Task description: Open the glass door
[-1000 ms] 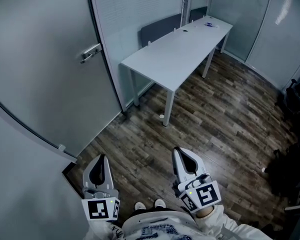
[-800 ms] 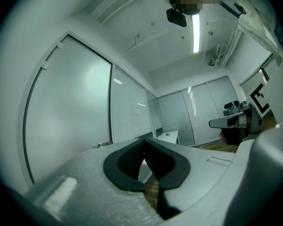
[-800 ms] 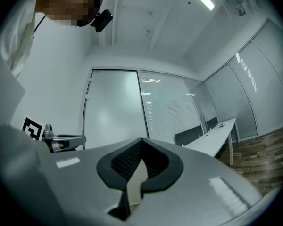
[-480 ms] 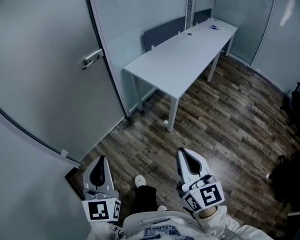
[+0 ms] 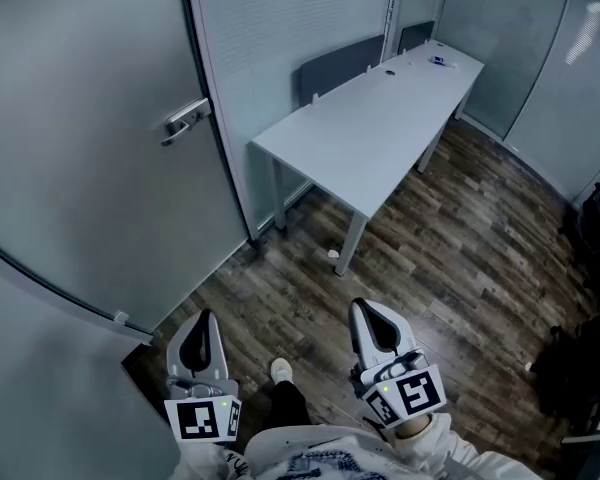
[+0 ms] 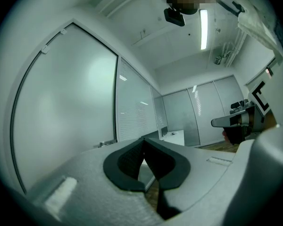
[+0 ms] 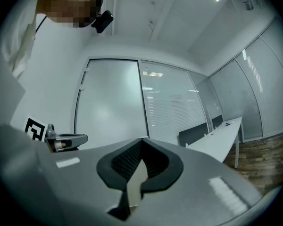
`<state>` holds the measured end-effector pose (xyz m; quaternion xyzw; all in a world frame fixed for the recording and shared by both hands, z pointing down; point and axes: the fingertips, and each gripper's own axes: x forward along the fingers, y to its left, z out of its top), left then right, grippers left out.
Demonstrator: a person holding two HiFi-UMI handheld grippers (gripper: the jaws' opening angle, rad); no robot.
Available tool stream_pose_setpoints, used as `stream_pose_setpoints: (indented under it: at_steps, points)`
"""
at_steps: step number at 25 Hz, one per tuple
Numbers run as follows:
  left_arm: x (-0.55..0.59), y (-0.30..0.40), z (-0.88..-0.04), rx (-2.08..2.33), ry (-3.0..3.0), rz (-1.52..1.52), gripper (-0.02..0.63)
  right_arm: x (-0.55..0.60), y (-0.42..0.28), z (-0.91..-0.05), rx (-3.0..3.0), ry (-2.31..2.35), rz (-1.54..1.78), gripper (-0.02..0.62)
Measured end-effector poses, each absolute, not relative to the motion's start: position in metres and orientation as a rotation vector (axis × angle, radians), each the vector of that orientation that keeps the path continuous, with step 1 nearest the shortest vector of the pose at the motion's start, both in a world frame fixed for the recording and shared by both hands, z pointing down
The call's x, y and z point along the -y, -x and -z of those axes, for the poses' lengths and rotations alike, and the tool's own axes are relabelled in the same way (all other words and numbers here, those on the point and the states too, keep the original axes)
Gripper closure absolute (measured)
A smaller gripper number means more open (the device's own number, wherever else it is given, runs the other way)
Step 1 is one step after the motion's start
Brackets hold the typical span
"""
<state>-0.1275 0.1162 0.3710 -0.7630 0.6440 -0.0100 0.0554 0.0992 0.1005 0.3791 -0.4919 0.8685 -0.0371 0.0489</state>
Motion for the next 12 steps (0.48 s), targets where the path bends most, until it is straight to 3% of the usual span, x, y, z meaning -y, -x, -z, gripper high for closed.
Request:
stream_pose_setpoints:
  at_steps: [12]
  points:
    - [-0.005, 0.201, -0.376, -1.977, 2.311, 0.022, 0.606, 0.024, -0.014, -0.374, -2.685, 1.448, 0.097, 0.592]
